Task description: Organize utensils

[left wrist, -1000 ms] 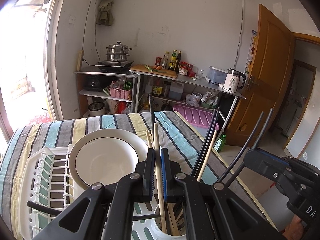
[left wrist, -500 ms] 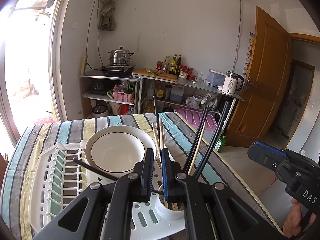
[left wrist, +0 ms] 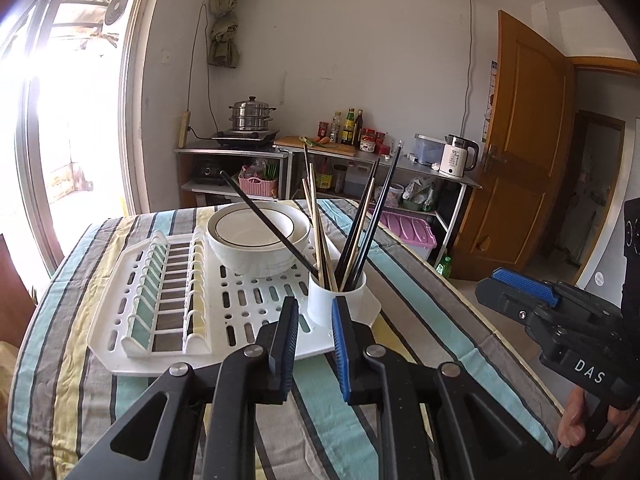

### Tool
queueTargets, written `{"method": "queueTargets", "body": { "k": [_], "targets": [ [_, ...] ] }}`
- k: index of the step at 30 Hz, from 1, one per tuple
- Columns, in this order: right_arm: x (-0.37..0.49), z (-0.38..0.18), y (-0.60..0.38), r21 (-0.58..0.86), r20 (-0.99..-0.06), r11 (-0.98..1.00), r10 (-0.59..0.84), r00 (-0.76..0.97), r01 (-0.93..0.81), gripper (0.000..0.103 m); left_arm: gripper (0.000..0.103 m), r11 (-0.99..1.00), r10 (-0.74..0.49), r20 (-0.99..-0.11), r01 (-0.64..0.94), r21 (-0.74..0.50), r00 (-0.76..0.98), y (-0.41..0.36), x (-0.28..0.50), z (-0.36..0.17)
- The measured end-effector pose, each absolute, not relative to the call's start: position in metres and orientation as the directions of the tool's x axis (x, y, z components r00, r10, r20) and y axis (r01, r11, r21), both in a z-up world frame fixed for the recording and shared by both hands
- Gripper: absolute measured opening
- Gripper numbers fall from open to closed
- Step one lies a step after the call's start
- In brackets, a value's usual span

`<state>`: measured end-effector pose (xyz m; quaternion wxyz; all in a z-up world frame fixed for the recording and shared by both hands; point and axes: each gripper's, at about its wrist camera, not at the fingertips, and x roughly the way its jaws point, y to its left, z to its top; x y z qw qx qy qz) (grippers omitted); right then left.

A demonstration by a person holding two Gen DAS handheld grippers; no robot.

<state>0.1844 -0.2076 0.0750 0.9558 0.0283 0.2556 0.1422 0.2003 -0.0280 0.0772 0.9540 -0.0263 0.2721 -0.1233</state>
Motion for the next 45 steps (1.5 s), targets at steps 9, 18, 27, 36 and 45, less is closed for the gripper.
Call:
{"method": "queueTargets", "body": {
  "k": [9, 18, 27, 36, 45],
  "targets": [
    [0.13, 0.058, -0.202, 0.1, -0.488, 0.961, 0.272, 0.829, -0.256, 0.034, 0.016, 0.979, -0.205, -0.515, 0.178, -0.103, 0.832, -0.019, 0.131, 0.057],
    [0.088, 0.041, -0.197, 0.104, -0.5, 0.964, 0.263, 0.825, -0.244, 0.035, 0.016, 0.988, -0.152, -0.51, 0.126, -0.086, 0.847, -0.01, 0.088, 0.047],
    [0.073, 0.032, -0.197, 0.082, -0.511, 0.97, 0.239, 0.826, -0.23, 0.035, 0.016, 0.988, -0.154, -0.522, 0.128, -0.085, 0.839, -0.007, 0.071, 0.039],
    [0.072, 0.032, -0.197, 0.079, -0.504, 0.972, 0.231, 0.833, -0.221, 0.035, 0.016, 0.99, -0.141, -0.533, 0.118, -0.078, 0.834, -0.007, 0.072, 0.032],
    [0.074, 0.03, -0.196, 0.075, -0.508, 0.971, 0.231, 0.829, -0.225, 0.035, 0.016, 0.99, -0.138, -0.545, 0.118, -0.072, 0.827, -0.009, 0.077, 0.028]
  ]
}}
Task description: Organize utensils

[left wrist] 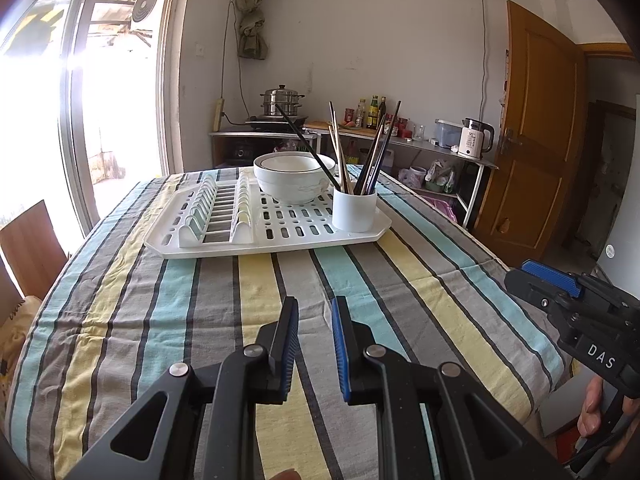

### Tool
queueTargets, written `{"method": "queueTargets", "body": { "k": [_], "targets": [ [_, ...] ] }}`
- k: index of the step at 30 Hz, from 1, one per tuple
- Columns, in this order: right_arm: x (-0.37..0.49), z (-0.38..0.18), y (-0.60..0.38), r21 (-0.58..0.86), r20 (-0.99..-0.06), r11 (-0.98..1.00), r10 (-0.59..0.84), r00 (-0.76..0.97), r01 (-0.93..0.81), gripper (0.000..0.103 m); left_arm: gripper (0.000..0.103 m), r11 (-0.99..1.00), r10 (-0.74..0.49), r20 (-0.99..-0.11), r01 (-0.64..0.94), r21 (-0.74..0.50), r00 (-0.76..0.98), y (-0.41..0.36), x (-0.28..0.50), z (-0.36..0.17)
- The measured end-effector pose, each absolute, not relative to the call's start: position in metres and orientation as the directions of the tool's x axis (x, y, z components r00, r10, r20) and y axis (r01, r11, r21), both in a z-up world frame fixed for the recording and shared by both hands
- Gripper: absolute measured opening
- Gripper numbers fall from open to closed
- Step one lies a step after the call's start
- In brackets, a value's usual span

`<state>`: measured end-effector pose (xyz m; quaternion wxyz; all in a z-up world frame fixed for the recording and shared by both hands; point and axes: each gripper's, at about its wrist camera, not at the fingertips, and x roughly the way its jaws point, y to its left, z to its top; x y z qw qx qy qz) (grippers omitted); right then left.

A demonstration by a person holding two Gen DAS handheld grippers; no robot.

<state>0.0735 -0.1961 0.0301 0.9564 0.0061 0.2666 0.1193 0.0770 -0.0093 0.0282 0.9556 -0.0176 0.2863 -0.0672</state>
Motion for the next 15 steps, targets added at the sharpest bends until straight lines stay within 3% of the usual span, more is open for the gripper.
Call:
{"method": "queueTargets", "body": {
  "k": [15],
  "targets": [
    [0.0741, 0.0306, -0.1954, 0.078, -0.514, 0.97, 0.238, 0.824, -0.231, 0.035, 0.016, 0.99, -0.143, -0.548, 0.123, -0.073, 0.824, -0.0095, 0.0772, 0.0267]
  ]
}}
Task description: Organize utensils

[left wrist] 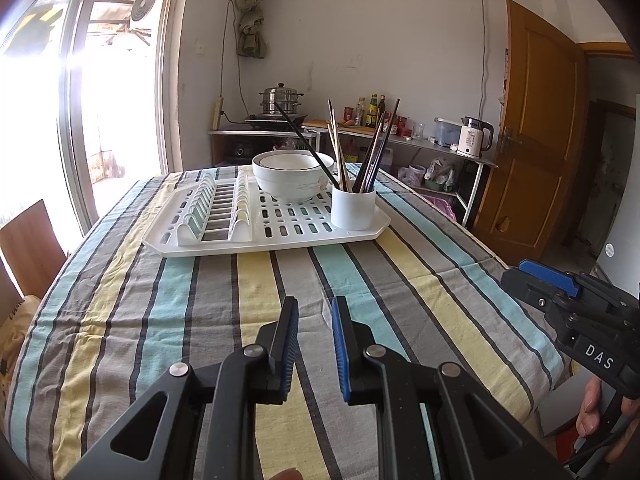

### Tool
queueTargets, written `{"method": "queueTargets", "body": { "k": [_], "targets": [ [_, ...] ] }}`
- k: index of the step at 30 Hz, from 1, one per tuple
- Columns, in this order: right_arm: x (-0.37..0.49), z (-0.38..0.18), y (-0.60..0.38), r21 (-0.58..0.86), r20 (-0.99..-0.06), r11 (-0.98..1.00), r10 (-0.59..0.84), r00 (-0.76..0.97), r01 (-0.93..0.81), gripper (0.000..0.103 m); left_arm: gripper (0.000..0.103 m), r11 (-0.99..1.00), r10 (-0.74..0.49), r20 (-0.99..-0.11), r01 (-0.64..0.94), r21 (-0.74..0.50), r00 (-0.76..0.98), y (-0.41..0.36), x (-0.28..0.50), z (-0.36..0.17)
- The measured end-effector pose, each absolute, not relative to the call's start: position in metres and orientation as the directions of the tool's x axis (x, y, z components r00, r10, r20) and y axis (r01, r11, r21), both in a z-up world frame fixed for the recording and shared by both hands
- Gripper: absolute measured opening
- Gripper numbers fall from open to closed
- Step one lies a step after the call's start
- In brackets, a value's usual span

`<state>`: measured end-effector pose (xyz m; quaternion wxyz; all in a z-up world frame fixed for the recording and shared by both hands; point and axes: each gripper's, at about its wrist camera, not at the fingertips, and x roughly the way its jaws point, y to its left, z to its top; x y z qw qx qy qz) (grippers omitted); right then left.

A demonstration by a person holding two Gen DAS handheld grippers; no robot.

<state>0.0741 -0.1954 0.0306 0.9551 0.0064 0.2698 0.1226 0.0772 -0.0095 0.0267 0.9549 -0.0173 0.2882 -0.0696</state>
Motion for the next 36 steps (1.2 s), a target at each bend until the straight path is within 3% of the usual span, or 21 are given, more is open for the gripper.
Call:
{"method": "queueTargets", "body": {
  "k": [36],
  "targets": [
    [0.0746, 0.0295, -0.1939, 0.079, -0.523, 0.969, 0.24, 0.818, -0.233, 0.035, 0.017, 0.989, -0.145, -0.558, 0.135, -0.06, 0.817, -0.0124, 0.0774, 0.0217]
  ]
}}
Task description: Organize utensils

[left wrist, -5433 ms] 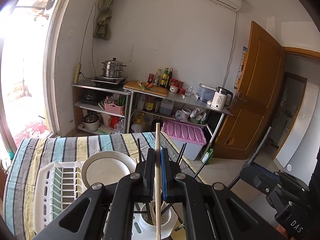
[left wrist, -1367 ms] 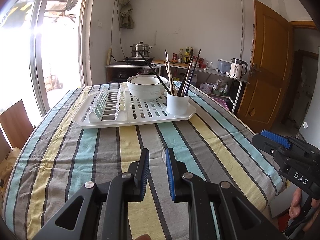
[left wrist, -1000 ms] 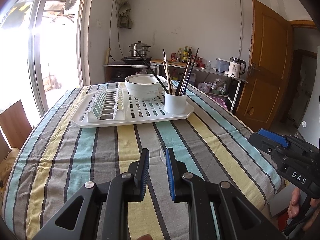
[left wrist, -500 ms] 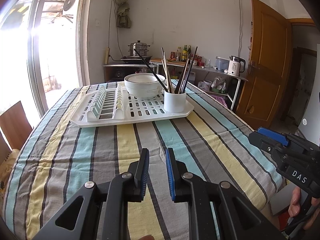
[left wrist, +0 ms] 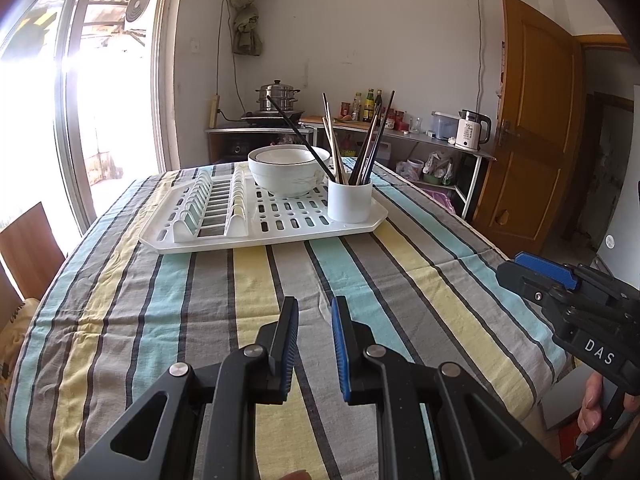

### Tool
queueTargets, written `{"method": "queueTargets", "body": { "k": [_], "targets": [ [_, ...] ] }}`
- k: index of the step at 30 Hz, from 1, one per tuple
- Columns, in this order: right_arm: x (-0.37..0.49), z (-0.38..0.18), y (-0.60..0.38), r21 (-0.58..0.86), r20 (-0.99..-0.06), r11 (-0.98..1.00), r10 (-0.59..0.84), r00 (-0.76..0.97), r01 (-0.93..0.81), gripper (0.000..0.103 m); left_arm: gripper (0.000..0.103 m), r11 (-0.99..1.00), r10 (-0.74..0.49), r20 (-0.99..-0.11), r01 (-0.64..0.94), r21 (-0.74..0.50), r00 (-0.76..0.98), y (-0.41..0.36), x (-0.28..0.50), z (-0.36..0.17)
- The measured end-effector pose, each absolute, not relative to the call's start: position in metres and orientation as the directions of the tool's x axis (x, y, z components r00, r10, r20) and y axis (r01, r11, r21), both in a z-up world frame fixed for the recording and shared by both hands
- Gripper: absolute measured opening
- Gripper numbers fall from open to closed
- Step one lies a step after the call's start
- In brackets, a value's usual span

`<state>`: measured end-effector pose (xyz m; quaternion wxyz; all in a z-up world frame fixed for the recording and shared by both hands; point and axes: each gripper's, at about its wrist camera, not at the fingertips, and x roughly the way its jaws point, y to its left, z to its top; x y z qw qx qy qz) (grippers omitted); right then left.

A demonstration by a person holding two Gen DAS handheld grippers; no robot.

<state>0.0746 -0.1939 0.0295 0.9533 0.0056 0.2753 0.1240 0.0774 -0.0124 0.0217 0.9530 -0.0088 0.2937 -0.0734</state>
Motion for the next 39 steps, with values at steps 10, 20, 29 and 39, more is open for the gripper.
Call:
{"method": "queueTargets", "body": {
  "k": [10, 20, 29, 39],
  "targets": [
    [0.0753, 0.0294, -0.1936, 0.08, -0.526, 0.969, 0.24, 0.816, -0.233, 0.035, 0.017, 0.99, -0.14, -0.558, 0.131, -0.057, 0.818, -0.0126, 0.0772, 0.0202],
    [0.0761, 0.0257, -0.1936, 0.08, -0.529, 0.969, 0.241, 0.814, -0.235, 0.035, 0.017, 0.99, -0.139, -0.56, 0.131, -0.055, 0.816, -0.0123, 0.0777, 0.0198],
    [0.0759, 0.025, -0.1937, 0.081, -0.531, 0.968, 0.243, 0.812, -0.237, 0.035, 0.017, 0.994, -0.106, -0.555, 0.104, -0.034, 0.825, -0.013, 0.077, 0.0185],
    [0.0765, 0.0255, -0.1936, 0.08, -0.533, 0.969, 0.241, 0.811, -0.236, 0.035, 0.016, 0.993, -0.113, -0.548, 0.108, -0.043, 0.829, -0.0118, 0.0769, 0.0188]
  ]
}}
